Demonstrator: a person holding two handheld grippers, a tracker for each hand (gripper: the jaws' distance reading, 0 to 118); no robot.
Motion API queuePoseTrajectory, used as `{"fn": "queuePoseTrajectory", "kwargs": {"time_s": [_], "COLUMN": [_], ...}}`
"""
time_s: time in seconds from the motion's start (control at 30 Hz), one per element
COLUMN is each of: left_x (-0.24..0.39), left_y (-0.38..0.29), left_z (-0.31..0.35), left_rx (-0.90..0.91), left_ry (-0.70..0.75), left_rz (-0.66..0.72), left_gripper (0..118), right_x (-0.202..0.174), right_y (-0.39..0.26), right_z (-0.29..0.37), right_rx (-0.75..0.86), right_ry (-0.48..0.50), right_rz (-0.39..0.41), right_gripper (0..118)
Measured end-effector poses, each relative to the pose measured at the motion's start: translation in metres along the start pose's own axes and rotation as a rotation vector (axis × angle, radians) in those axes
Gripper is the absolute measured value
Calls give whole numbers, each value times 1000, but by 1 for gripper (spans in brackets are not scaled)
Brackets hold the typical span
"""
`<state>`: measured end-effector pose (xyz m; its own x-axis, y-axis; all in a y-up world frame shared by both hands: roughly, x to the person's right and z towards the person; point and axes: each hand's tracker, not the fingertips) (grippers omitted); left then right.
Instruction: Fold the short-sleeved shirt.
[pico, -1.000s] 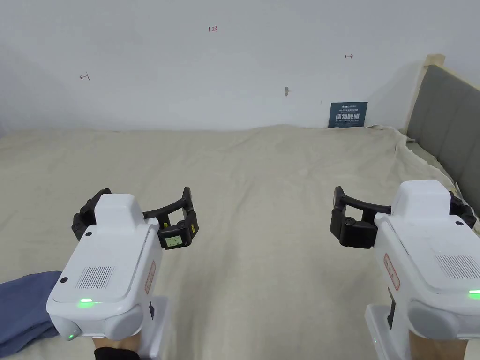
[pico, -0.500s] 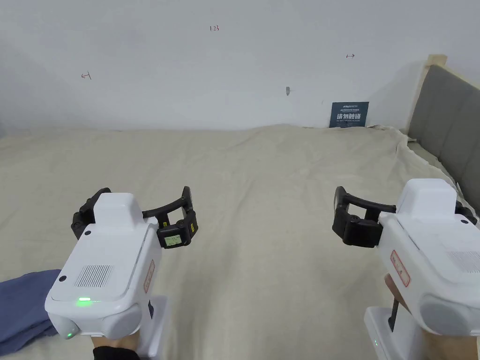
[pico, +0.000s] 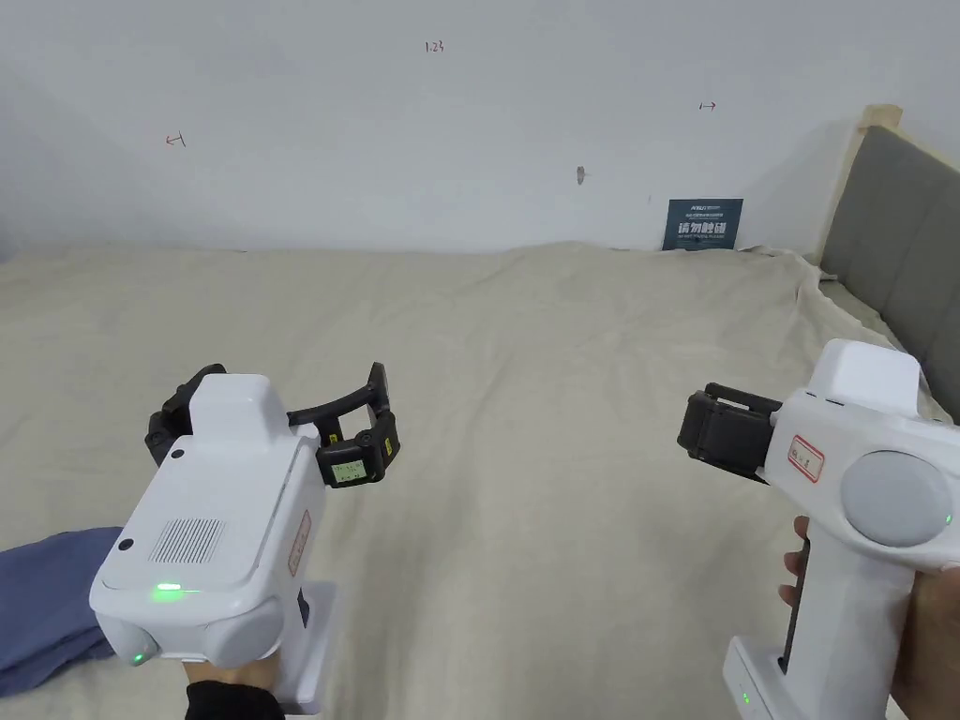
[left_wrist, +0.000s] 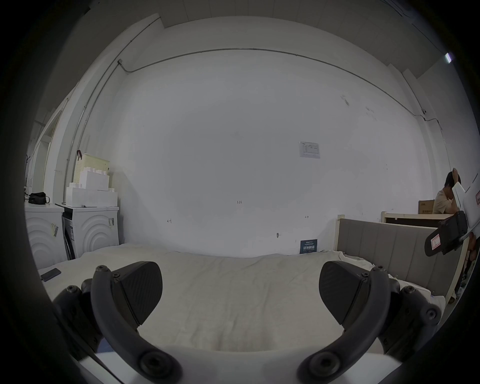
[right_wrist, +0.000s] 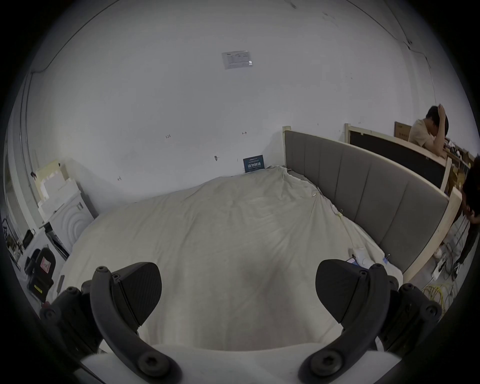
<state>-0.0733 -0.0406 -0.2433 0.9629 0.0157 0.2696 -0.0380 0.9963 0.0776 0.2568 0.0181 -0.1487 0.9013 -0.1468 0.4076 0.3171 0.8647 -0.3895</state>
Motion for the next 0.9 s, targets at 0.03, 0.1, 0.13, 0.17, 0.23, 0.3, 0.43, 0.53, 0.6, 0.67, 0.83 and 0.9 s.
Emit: {"fn": "queuePoseTrajectory", "kwargs": {"time_s": [0.03, 0.1, 0.13, 0.17, 0.23, 0.3, 0.43, 0.53, 0.6, 0.67, 0.83, 0.9], "left_x": [0, 1, 1, 1, 0, 0, -1, -2, -3, -3, -4, -4], "left_y": [0, 1, 1, 2, 2, 2, 4, 5, 5, 5, 5, 4], "left_z": [0, 0, 0, 0, 0, 0, 1, 1, 0, 0, 0, 0], "left_rx": [1, 4, 5, 7, 8, 9, 11, 14, 16, 17, 18, 24], "left_ry": [0, -1, 0, 1, 0, -2, -4, -1, 0, 2, 6, 6], "left_rz": [-1, 0, 1, 3, 5, 4, 1, 2, 1, -2, 2, 5], "left_gripper": [118, 118, 118, 118, 118, 118, 118, 118, 118, 118, 118, 118], "right_x": [-1, -3, -3, -3, -4, 1, 3, 2, 2, 5, 6, 7], "right_y": [0, 0, 0, -1, -1, -1, -1, -1, -2, -4, -7, -12], "right_z": [0, 1, 1, 1, 1, -3, -8, -14, -17, -20, -20, -17], "right_rx": [1, 12, 17, 23, 43, 58, 55, 31, 63, 95, 220, 311], "right_ry": [-2, -8, -6, -8, -12, -1, -8, -19, -14, -2, 82, 107], "right_rz": [4, 10, 10, 10, 16, 14, 9, 18, 54, 63, 114, 140], "right_gripper": [117, 117, 117, 117, 117, 117, 117, 117, 117, 117, 117, 117]}}
